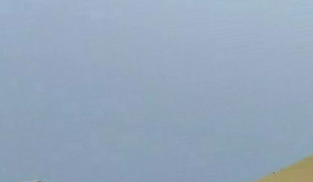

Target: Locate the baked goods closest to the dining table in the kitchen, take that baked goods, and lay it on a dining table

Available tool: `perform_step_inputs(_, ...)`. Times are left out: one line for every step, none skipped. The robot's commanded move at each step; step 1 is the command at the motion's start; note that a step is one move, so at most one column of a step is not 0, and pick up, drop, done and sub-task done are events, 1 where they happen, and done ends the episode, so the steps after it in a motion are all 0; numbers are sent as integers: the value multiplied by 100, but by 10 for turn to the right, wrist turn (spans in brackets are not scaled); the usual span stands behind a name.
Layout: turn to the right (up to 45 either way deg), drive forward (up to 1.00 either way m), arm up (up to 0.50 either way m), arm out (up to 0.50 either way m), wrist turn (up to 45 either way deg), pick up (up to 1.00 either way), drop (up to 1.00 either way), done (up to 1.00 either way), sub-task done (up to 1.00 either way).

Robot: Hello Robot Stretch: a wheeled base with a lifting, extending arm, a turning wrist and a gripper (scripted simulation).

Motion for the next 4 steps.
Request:
perform_step_inputs(-390, 0, 0, 0, 0, 0, 0, 0, 0)
perform_step_inputs(450, 0, 0, 0, 0, 0, 0, 0, 0)
perform_step_inputs(90, 0, 0, 0, 0, 0, 0, 0, 0)
perform_step_inputs(-450, 0, 0, 0, 0, 0, 0, 0, 0)
